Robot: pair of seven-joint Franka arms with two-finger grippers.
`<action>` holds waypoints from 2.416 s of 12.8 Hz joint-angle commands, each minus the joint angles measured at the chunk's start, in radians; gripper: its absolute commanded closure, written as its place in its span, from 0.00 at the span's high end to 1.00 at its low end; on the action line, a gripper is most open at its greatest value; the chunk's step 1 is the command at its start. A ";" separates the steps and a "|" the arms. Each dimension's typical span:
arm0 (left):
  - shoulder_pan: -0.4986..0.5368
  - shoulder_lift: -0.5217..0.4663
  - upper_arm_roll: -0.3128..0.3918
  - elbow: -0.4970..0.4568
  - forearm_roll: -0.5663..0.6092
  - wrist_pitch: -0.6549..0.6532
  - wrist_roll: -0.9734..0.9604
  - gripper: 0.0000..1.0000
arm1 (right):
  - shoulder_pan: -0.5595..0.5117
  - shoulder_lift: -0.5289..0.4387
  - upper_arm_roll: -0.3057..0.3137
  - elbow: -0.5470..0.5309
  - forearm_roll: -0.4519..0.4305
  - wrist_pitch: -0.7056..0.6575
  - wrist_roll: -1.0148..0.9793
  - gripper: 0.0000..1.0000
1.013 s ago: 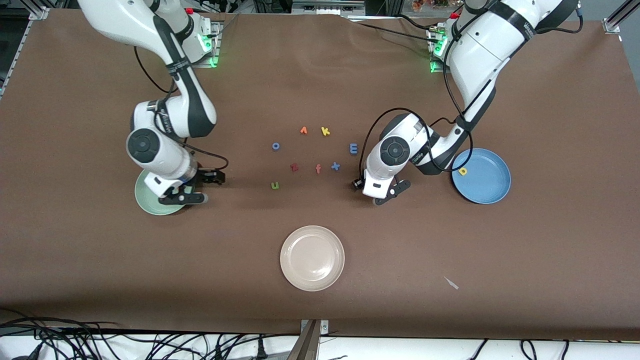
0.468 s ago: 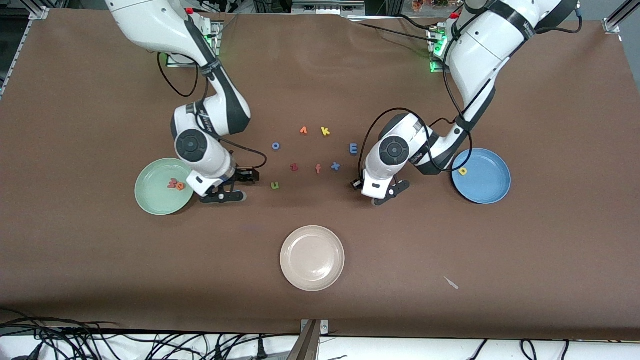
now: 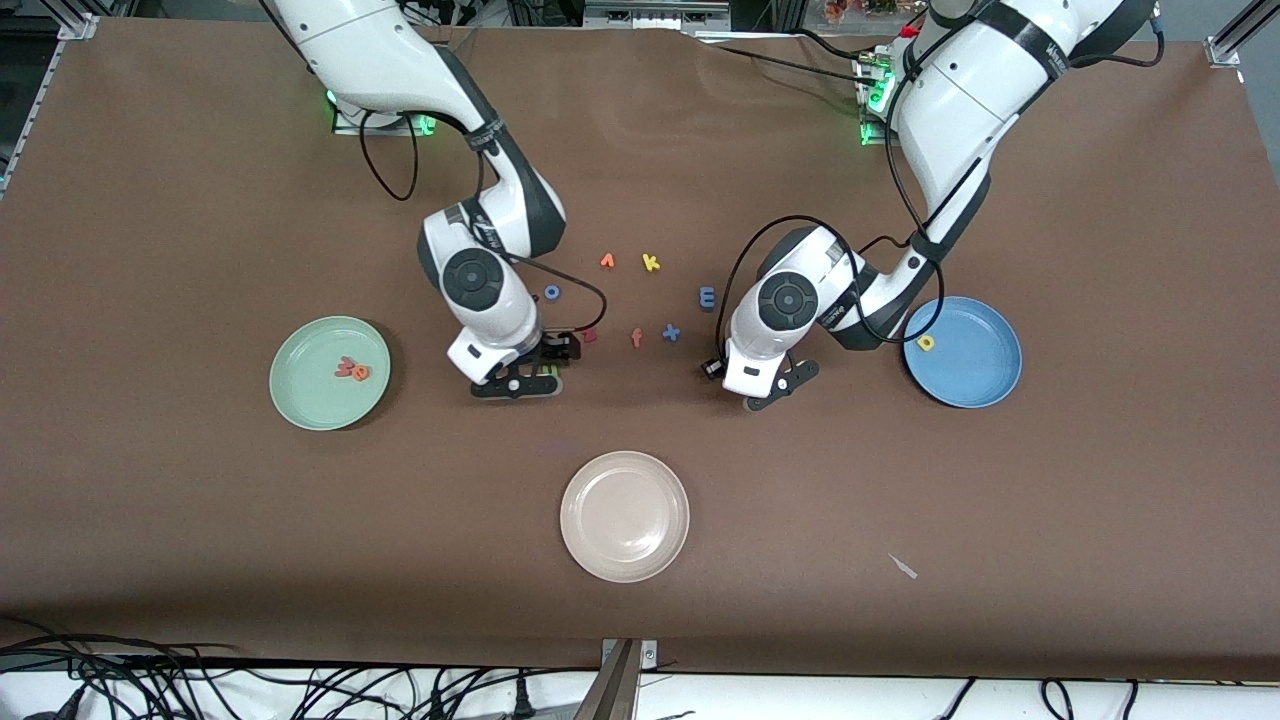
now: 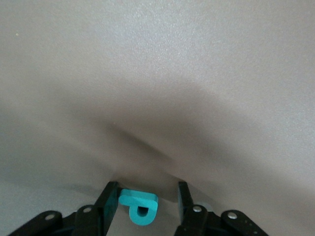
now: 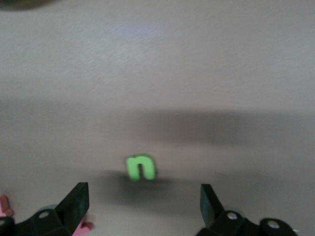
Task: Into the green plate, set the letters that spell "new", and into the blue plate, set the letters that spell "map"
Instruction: 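Grasp the n with the right gripper while the left gripper lifts the p, then place the green n on the green plate with the right gripper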
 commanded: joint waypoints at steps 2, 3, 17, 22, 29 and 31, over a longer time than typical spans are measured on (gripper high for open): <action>-0.017 0.016 0.007 0.005 0.028 -0.018 0.003 0.53 | 0.004 0.041 -0.007 0.030 0.007 0.024 -0.002 1.00; -0.017 0.016 0.007 0.005 0.028 -0.018 0.003 0.49 | 0.007 0.047 -0.007 0.029 0.009 0.032 -0.002 0.99; 0.008 -0.018 0.002 0.014 0.029 -0.071 0.029 0.23 | 0.011 0.061 -0.007 0.055 0.023 0.021 -0.002 0.00; 0.000 -0.007 0.002 0.025 0.014 -0.061 -0.004 0.33 | -0.032 -0.027 -0.075 0.098 0.035 -0.225 -0.089 0.00; -0.019 0.029 0.004 0.054 0.015 -0.062 -0.041 0.25 | -0.031 -0.244 -0.301 -0.233 0.021 -0.186 -0.516 0.00; -0.015 0.029 0.004 0.055 0.015 -0.062 -0.041 0.07 | -0.032 -0.248 -0.359 -0.293 0.021 -0.136 -0.602 0.00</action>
